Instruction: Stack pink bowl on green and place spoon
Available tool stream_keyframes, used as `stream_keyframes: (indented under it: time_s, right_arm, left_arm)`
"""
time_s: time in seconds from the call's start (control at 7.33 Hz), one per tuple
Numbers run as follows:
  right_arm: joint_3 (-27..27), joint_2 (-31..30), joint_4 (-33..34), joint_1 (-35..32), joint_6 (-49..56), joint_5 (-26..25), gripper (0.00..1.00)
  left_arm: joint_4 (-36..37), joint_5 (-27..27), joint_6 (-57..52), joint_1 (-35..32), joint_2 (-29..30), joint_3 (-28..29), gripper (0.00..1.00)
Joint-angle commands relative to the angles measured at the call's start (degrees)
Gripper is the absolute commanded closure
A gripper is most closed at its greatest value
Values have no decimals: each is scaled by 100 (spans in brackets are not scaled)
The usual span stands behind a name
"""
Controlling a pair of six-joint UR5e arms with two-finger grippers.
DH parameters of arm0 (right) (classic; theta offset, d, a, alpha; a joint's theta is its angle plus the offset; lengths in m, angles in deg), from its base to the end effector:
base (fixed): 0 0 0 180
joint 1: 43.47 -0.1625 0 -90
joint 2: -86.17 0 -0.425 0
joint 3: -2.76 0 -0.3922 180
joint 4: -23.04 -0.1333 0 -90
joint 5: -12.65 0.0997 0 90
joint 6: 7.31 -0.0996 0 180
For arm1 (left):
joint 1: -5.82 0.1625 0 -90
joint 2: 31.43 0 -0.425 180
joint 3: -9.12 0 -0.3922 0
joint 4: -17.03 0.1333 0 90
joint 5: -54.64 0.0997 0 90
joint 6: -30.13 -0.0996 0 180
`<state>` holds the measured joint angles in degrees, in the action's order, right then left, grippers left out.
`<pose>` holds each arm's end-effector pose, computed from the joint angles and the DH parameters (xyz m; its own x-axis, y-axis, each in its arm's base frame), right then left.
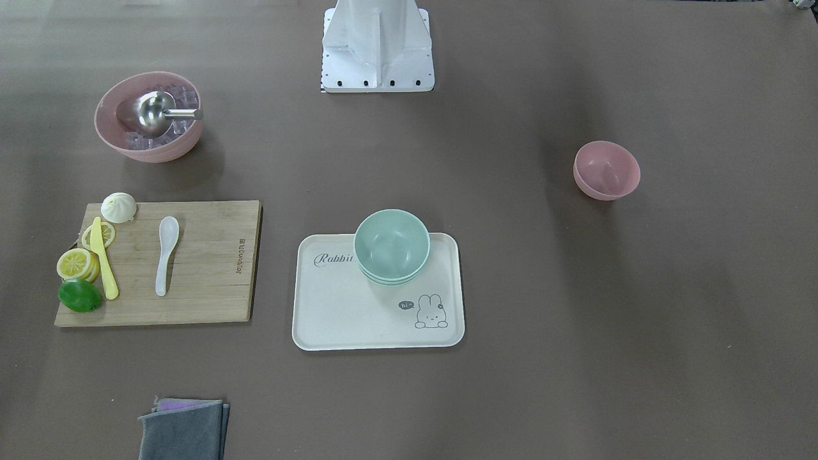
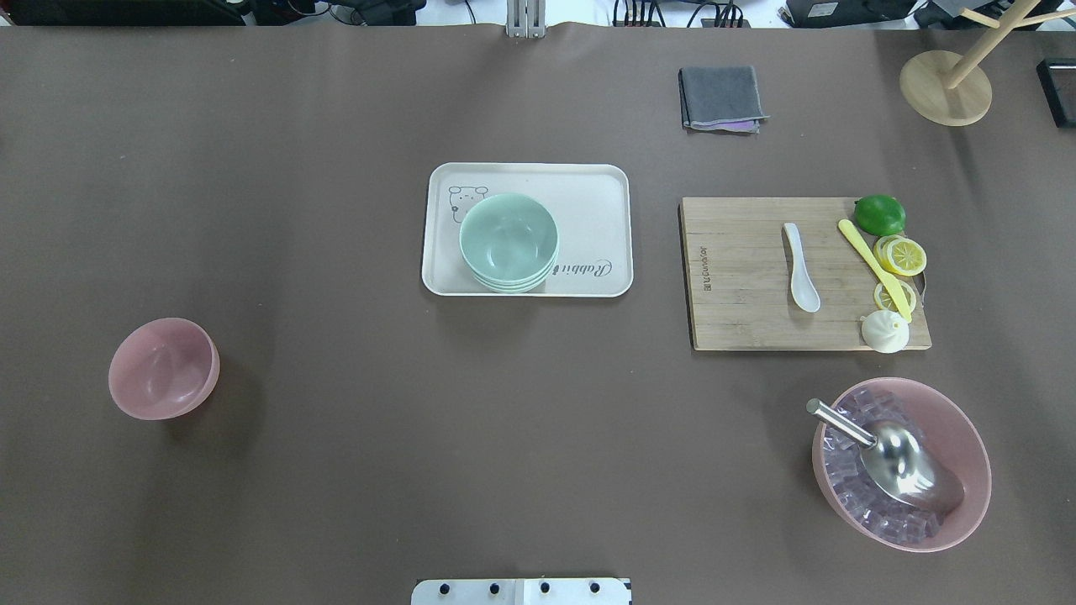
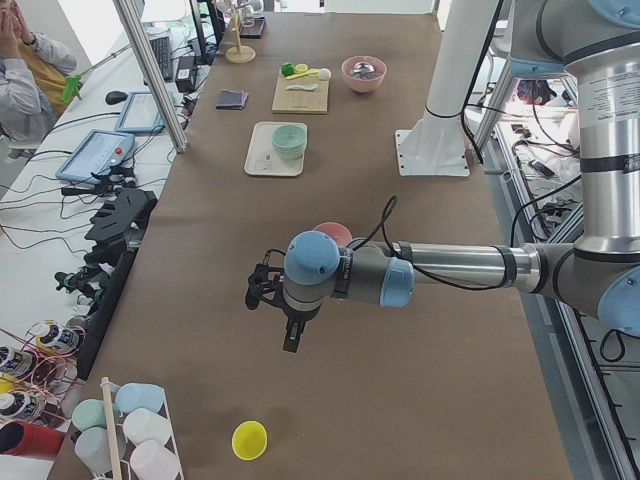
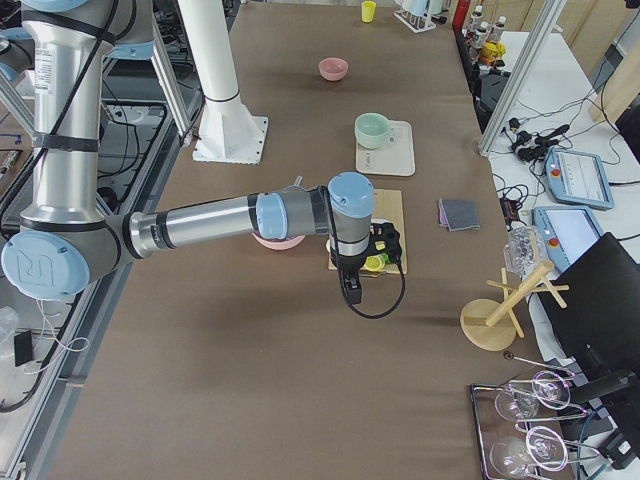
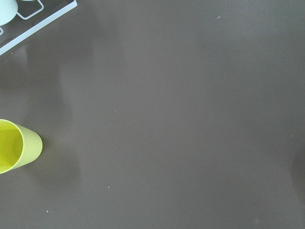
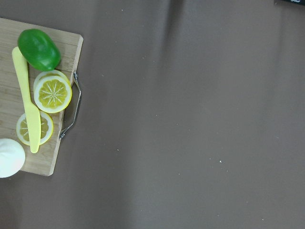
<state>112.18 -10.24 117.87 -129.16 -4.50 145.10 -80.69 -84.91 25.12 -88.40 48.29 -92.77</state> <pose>0.0325 -0.4475 0.5551 0.7240 -0.1994 0.6603 0.1100 0.9784 0.1749 -0.0886 -0.4197 0.6173 0.6599 0.1609 -0.7339 0.0150 0.9738 0.2271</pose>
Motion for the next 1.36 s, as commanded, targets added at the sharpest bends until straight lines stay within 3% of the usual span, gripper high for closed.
stream_keyframes:
  time_s: [0.0, 0.95, 1.23]
  right_arm:
    - [0, 8, 0, 0, -9, 9, 0]
    - [9, 35, 0, 52, 0, 158, 0]
    - [8, 105, 0, 62, -9, 176, 0]
  left_arm:
    - [16, 6, 9, 9, 9, -58, 2]
    - [-11, -64, -44, 18, 0, -102, 2]
    - [-28, -676, -70, 18, 0, -120, 2]
